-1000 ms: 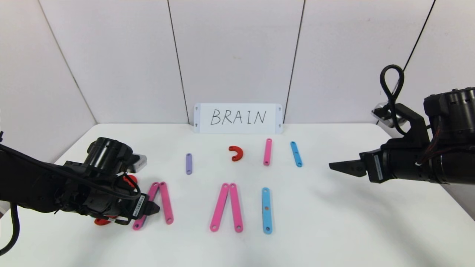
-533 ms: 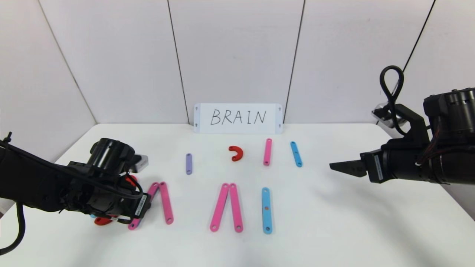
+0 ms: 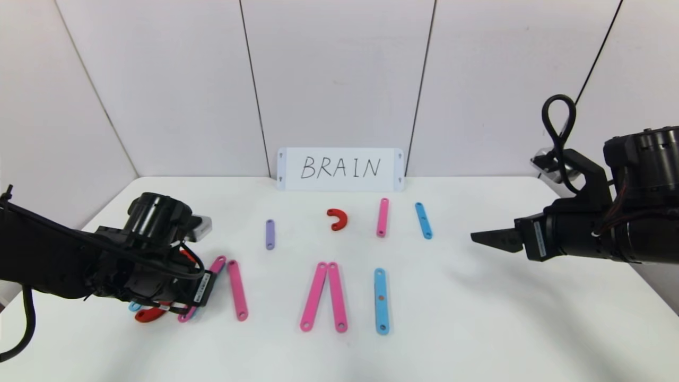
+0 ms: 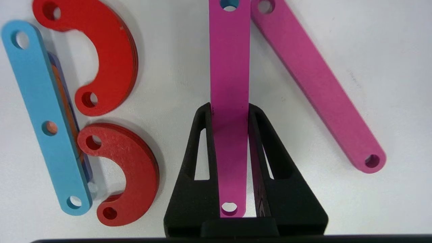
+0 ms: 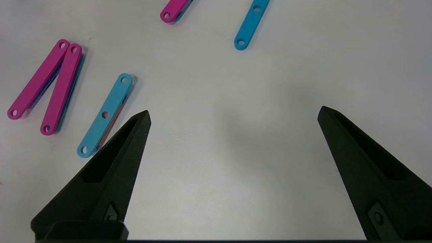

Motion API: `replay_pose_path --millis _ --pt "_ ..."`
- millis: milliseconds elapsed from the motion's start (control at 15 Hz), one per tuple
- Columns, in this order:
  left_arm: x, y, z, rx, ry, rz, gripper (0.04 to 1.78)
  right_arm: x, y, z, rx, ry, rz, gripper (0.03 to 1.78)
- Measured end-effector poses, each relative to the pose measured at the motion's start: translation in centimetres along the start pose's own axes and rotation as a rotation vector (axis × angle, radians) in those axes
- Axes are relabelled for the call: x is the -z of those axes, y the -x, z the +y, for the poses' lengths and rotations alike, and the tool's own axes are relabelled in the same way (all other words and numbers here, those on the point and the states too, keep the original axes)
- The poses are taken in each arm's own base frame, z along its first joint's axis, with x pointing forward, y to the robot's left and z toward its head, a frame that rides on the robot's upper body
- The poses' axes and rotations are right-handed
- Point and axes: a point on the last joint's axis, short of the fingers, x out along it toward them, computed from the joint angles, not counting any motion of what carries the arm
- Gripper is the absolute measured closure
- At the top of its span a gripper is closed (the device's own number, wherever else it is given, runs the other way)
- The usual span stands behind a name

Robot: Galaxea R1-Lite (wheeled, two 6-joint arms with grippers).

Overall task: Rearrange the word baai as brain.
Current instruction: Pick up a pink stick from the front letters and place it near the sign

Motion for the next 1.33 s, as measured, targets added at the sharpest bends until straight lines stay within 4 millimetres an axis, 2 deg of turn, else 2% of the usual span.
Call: replay_pose_path --millis 333,667,800,1000,1333 --pt "-3.7 1.7 1.6 -0.034 0.049 -0.132 1.52 0.0 0.0 0.0 0.0 -0.003 0.001 0.08" --pt "-8.5 1.8 5.1 -0.097 0.149 -0.232 1.52 0.2 -0.5 -0.2 -0.001 -0.005 0.018 0.08" --pt "-10.0 1.0 6.3 -0.113 0.171 -0.224 1.52 0.4 -0.8 -0.2 -0.002 -0.005 0.027 0.08" --pt "-11.5 -1.3 7.3 -0.12 0.192 -0.186 1.52 0.4 -1.1 -0.3 -0.002 -0.005 0.03 0.08" --pt "-12.4 -5.6 7.8 -0.113 0.193 -0.148 1.52 0.4 -1.9 -0.5 0.008 0.001 -0.019 0.08"
